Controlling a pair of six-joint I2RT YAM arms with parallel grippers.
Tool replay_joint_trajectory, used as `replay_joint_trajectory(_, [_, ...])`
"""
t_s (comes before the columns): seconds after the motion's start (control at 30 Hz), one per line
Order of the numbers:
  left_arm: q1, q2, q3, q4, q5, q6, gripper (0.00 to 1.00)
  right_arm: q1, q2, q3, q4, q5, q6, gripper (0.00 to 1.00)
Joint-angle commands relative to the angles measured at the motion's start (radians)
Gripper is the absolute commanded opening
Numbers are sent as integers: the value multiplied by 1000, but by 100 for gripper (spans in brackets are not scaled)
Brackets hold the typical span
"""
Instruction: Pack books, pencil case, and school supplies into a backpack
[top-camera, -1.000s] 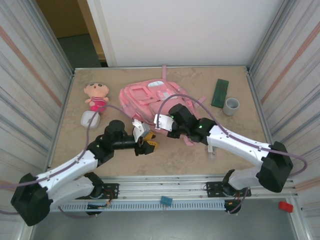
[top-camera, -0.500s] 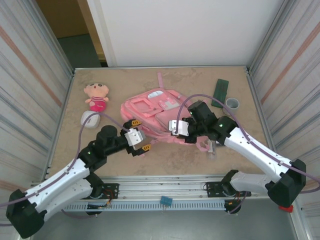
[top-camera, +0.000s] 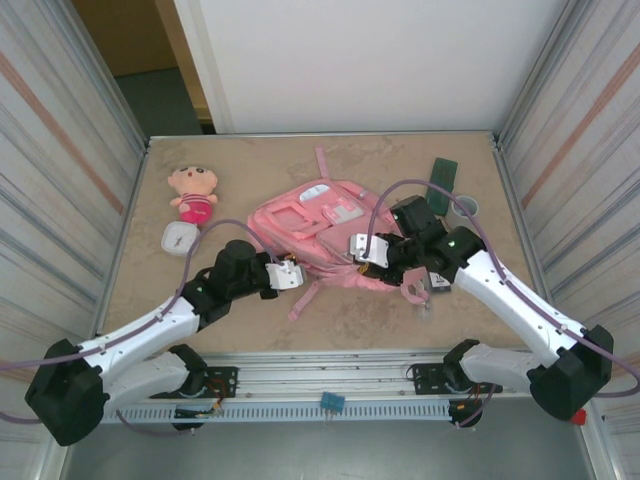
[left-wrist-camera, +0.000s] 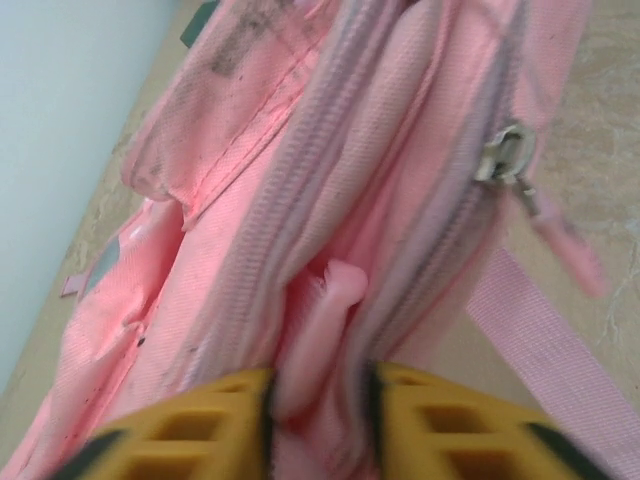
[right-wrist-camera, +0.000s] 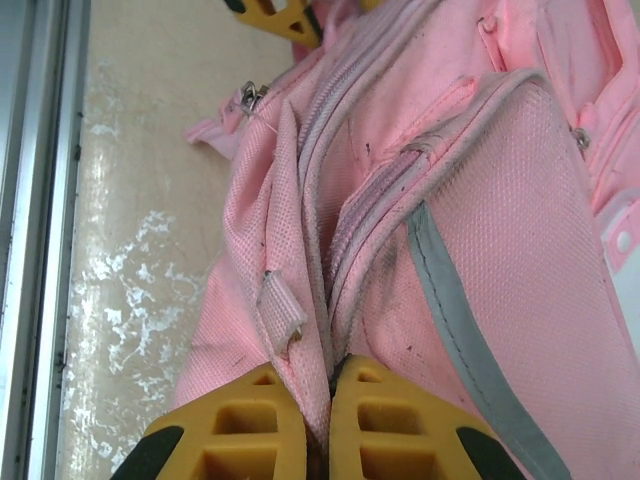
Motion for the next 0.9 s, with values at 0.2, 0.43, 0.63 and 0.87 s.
replay_joint_trajectory(0.2, [-15,-100,-20,83,151,-285,0,-100,30,31,270,82,228,0])
replay_joint_trajectory(0.43, [-6,-46,-19,129,119,-523,0,-125,0,55,280,86,436,42])
replay_joint_trajectory(0.63, [46,-4,-35,195,142,-610,0,-79,-111,-25,293,124,602,44])
replay_joint_trajectory(0.87, [70,-9,-11,182,157,-635,0,31,-209,-70,157,332,979,70])
